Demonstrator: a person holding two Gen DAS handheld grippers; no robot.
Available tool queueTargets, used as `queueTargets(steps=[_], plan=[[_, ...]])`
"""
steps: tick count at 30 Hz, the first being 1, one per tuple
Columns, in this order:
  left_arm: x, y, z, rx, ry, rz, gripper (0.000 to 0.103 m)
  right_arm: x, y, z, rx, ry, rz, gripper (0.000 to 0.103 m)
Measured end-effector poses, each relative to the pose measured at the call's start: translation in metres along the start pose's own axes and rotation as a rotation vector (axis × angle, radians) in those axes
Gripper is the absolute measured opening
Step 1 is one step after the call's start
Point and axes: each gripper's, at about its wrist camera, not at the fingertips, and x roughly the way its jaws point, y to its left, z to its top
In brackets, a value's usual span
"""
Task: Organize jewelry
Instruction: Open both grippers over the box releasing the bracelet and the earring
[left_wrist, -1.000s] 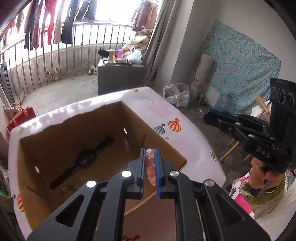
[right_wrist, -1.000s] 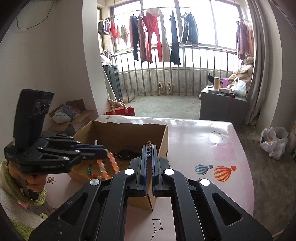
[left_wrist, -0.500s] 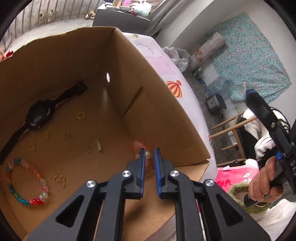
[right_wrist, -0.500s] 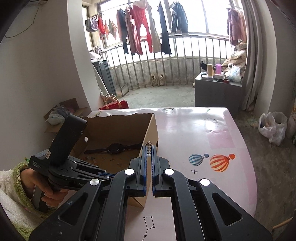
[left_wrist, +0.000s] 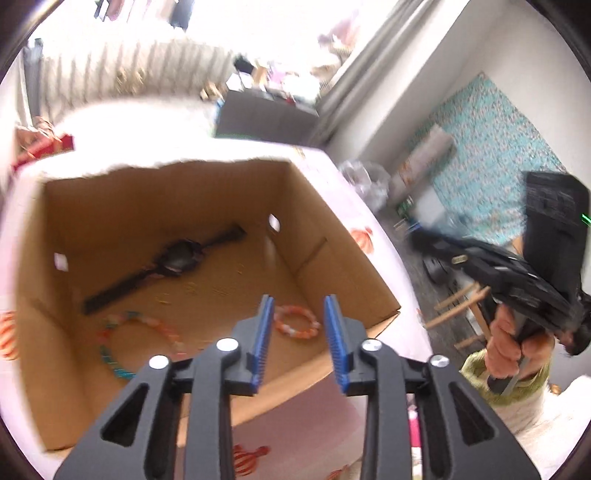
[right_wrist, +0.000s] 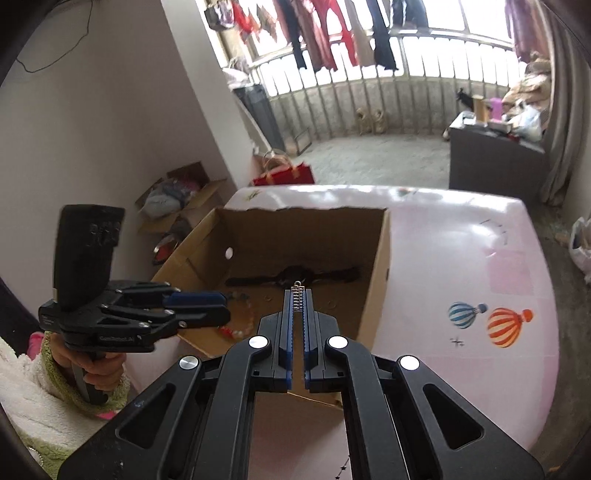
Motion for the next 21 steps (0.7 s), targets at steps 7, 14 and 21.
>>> queueTargets(steps=[7, 14, 21], plan=[[-0.060, 0.026, -0.024, -0.003, -0.145, 0.167, 0.061, 0.101, 0.028, 0.016, -0.086, 0.389, 0.065, 0.002], [-0.080, 0.054, -0.044, -0.044, -0.181, 0.246, 0.066, 0.175, 0.047, 0.015, -0.149, 0.590, -0.005, 0.002], [-0.085, 0.055, -0.051, -0.051, -0.197, 0.271, 0.072, 0.189, 0.040, 0.016, -0.074, 0.605, -0.051, 0.012]])
